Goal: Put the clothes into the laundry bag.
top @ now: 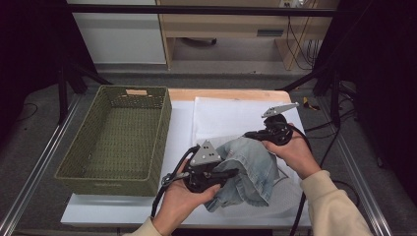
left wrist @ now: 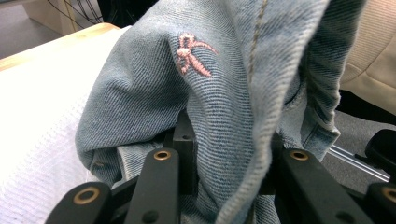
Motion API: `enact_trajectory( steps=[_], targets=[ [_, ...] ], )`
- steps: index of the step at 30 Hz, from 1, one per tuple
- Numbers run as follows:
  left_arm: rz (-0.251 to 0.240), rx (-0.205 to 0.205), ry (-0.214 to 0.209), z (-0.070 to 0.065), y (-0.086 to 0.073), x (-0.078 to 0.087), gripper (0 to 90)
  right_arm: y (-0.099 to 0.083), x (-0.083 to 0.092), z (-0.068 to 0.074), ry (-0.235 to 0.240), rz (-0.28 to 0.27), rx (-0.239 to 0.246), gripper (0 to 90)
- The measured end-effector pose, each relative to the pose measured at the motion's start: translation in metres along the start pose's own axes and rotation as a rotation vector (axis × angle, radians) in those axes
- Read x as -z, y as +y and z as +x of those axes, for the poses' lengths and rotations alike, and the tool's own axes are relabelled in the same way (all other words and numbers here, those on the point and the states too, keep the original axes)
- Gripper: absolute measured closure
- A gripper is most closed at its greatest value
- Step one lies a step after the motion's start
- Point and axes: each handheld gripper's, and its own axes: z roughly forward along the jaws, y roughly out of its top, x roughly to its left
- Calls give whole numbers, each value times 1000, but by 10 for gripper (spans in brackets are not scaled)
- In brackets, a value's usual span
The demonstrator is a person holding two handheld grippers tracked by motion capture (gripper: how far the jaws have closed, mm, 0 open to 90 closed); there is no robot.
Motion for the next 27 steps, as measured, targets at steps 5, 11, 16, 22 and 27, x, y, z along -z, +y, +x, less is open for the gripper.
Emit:
enact_trajectory(
  steps=[5,11,16,22,27],
  targets=[
    [2,0,2,0,0,-1,692,0,1,0,3,2,3,892],
    [5,-2,2,0,0,-2,692,0,2,1,1,2,2,892],
    [5,-1,1,0,-1,-3,691,0,3,1,1,4,3,892],
    [19,-6,0,0,-3,-5,691,0,5,1,3,-4,5,892],
    [24,2,-1,0,-5,-8,691,1,6,3,1,-4,12,892]
  ],
)
